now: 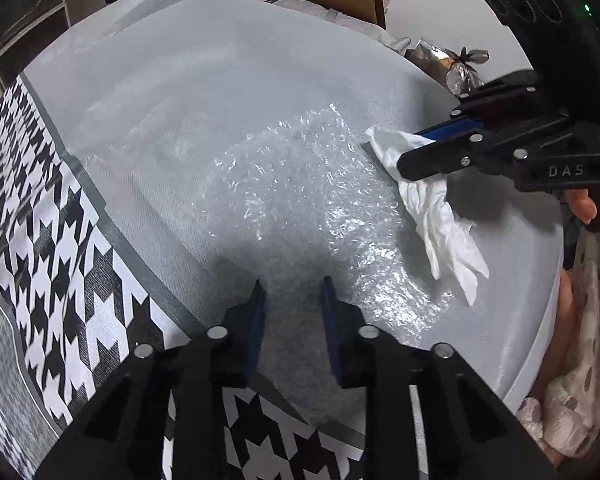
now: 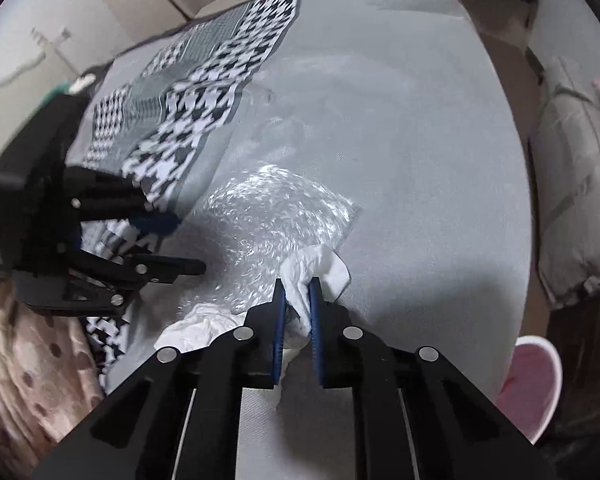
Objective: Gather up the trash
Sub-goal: 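Grasp the white tissue with the right tool while the left tool grasps the bubble wrap, then carry the bubble wrap and white tissue over the wastebasket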
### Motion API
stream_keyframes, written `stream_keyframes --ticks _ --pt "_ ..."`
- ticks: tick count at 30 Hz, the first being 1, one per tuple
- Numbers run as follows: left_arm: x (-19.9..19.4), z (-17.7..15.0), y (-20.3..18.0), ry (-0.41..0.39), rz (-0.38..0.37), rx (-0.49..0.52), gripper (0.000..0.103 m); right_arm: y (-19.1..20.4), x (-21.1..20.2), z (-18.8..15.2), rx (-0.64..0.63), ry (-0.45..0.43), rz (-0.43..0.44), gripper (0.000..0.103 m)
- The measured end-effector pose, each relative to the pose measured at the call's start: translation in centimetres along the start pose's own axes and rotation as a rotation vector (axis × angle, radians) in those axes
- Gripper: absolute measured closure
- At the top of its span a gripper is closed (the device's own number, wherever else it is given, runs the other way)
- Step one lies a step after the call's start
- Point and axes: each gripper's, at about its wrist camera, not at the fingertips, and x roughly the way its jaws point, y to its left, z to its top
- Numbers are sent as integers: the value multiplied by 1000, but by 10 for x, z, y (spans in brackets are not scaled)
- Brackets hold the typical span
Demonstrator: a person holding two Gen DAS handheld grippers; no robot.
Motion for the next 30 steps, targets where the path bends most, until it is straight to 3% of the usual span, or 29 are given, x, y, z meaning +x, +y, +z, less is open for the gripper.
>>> stream_keyframes --ticks 2,7,12,22,27,30 --pt "-1 0 0 -1 -14 -15 96 -5 -10 -2 44 -30 39 94" --pt "-15 -1 -10 -41 -18 -10 98 -5 -39 -8 93 -109 96 94" --pt "-64 -6 -14 -139 -4 -14 98 0 -77 -22 124 -200 114 94" --pt "-144 -29 -33 -261 120 -43 98 23 -155 -48 63 -300 74 94" --pt "-166 -34 -31 -286 119 -90 98 36 -183 -60 14 -307 33 94" --pt "-183 -34 -40 -321 131 -64 98 38 -196 -67 7 -318 19 94"
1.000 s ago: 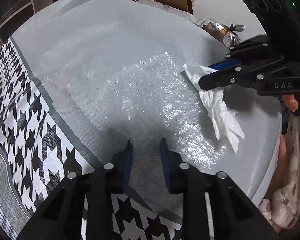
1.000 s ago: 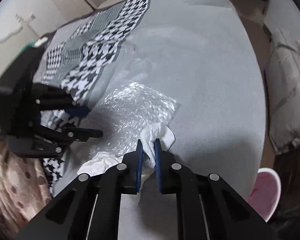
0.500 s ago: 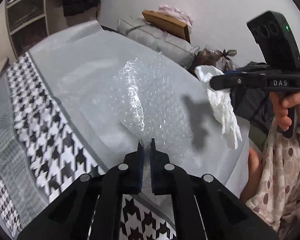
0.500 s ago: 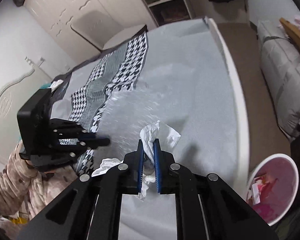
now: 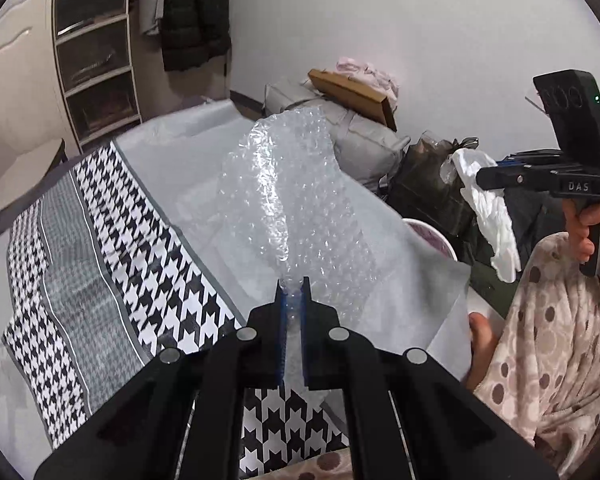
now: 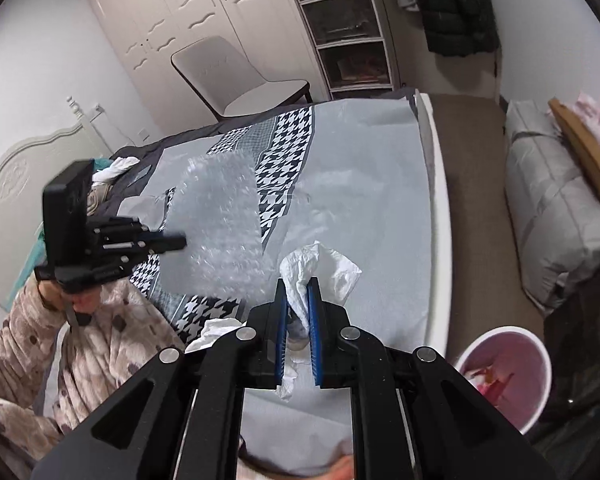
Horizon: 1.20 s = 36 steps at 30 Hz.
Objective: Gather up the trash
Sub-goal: 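Carry the bubble wrap and white tissue over the wastebasket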
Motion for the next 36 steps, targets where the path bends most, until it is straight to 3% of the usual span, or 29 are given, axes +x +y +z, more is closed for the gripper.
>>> stream_keyframes --ticks 7,17,26,36 --pt "-31 18 -35 -65 6 83 98 0 -36 -8 0 -56 -27 94" --pt "-31 42 -78 -76 -16 166 98 -24 -71 -25 28 -108 -58 94" --pt "5 69 -124 -51 -53 252 98 -76 -110 -52 123 -152 -110 94" --pt "76 101 -197 24 -143 349 98 -153 -143 -95 264 -187 -165 94"
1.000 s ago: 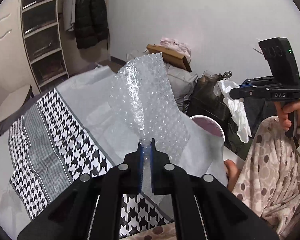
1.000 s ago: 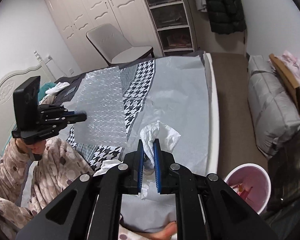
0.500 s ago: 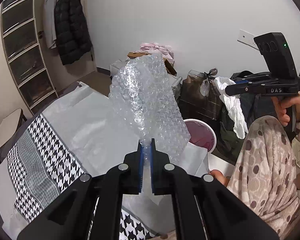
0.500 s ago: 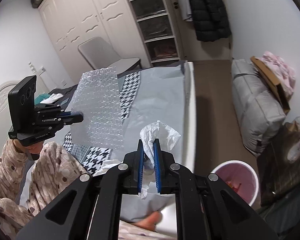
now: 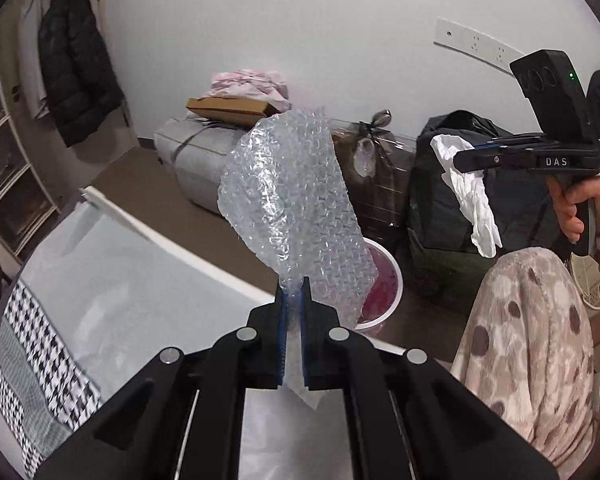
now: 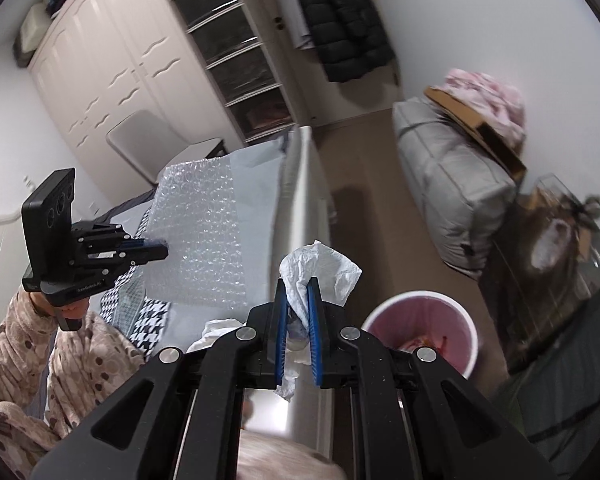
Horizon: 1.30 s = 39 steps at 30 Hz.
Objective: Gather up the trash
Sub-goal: 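Carry the bubble wrap and white tissue over the wastebasket, then open the right tool to drop the tissue while the left tool releases the bubble wrap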
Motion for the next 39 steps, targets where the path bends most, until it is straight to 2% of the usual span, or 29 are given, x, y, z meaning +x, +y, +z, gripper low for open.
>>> stream_keyframes --ticks 9,20,26,33,39 --pt "78 39 -36 67 -93 53 98 -67 -4 -24 111 22 -33 94" --pt "172 54 -53 181 -165 83 98 -132 30 -48 219 77 -32 94" --pt "228 48 -47 261 -189 66 98 -171 74 -61 269 144 -25 94" --pt "302 36 -35 419 -193 69 98 -213 140 -77 334 222 -10 94" --pt "351 34 -32 514 -205 132 98 -236 185 -92 357 283 8 94"
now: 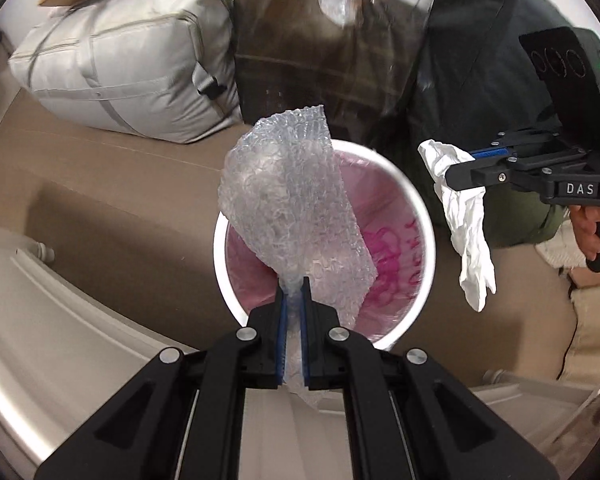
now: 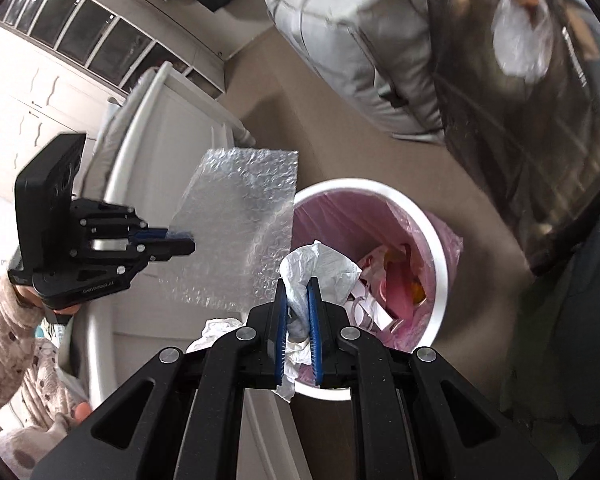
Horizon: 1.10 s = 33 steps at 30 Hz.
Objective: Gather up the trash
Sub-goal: 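Open the right tool to drop the tissue while the left tool releases the bubble wrap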
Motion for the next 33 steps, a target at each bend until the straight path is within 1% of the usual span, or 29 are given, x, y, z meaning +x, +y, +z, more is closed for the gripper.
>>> stream_keyframes --ticks 4,5,6,9,11,12,13,14,15,17,21,29,33 --pt "19 12 2 45 -11 77 98 -8 14 -3 -31 11 -21 94" --pt "24 16 4 74 -27 79 98 -10 17 -5 -34 12 -24 94" --pt "27 20 5 84 -31 79 98 -12 19 -6 -33 13 -27 94" --pt "28 26 8 72 -13 86 98 -13 28 -9 -42 24 -36 94" --pt "27 26 11 68 -20 69 98 -13 34 -9 -56 20 -67 87" --pt "27 26 11 65 -21 65 98 -13 37 -9 -59 19 -77 78" --pt "27 26 12 63 -19 62 98 -13 40 -9 -61 21 -94 45" --pt "28 25 12 65 -15 62 98 -12 41 -9 -66 17 -122 18" --pt "28 24 12 69 -13 63 98 -11 42 -9 -74 9 -150 13" --pt "29 24 11 74 -13 61 98 -10 43 -11 -75 18 -152 13" --pt "31 25 9 72 -9 69 98 -14 40 -16 -31 24 -140 13" --pt "24 28 1 48 -9 61 98 -19 8 -42 65 -46 -127 12" --pt "11 30 -11 31 -8 92 98 -18 -8 -54 89 -72 -122 12"
